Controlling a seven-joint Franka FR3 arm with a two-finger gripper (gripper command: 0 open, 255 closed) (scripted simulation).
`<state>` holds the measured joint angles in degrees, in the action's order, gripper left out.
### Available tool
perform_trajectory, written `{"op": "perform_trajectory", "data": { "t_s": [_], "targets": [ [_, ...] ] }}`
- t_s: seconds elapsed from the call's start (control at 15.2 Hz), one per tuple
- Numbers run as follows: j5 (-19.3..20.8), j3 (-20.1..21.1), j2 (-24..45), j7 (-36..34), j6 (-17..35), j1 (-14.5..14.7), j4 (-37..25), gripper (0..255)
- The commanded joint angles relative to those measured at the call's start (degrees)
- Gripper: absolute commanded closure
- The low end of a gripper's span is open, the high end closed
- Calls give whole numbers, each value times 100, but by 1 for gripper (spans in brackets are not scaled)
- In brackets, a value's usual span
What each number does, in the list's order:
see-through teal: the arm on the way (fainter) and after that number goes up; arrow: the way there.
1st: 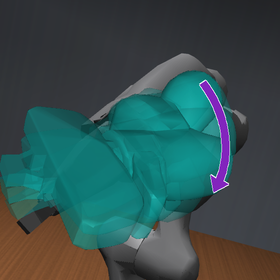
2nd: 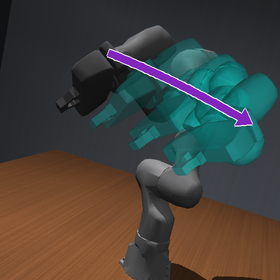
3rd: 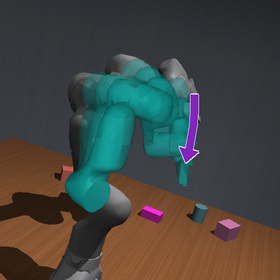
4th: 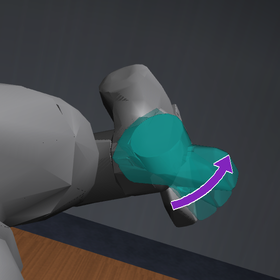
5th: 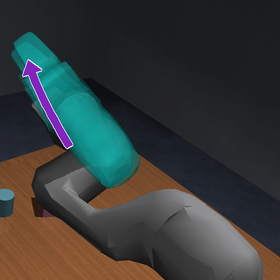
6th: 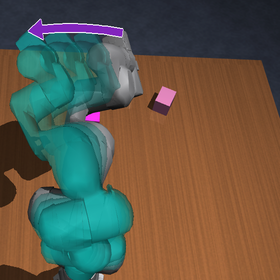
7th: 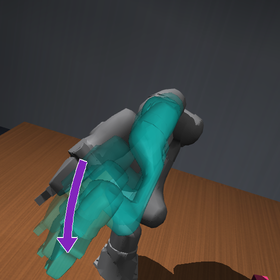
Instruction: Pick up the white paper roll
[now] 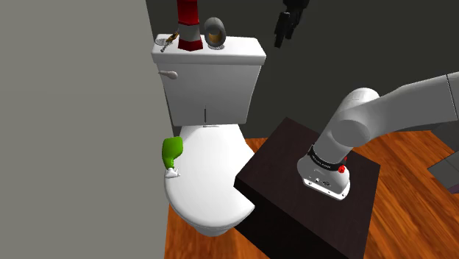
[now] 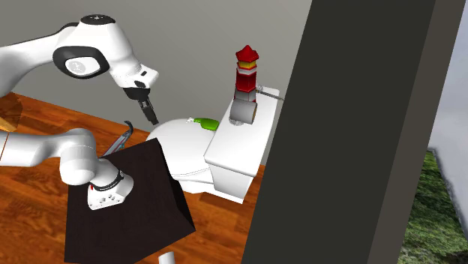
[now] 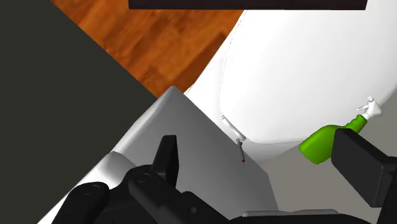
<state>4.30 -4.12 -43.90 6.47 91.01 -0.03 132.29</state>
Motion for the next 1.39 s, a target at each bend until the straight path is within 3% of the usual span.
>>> {"op": "perform_trajectory", "data": {
  "t_s": [0.0,0.53,0.73,0.86,0.99,1.12,1.32],
  "targets": [
    [0,0,0,0,0,0,0,0],
    [289,779,-28,-1761,3392,-481,1553,0],
    [605,1207,316,-2602,4686,-875,1842,0],
    [923,1597,625,-3270,5516,-1295,1925,0],
    [1360,2127,957,-4061,6291,-1910,1915,0],
    [1945,2849,1258,-5014,6981,-2780,1806,0],
    [2972,4421,1467,-6691,7835,-4681,1465,0]
  ]
}}
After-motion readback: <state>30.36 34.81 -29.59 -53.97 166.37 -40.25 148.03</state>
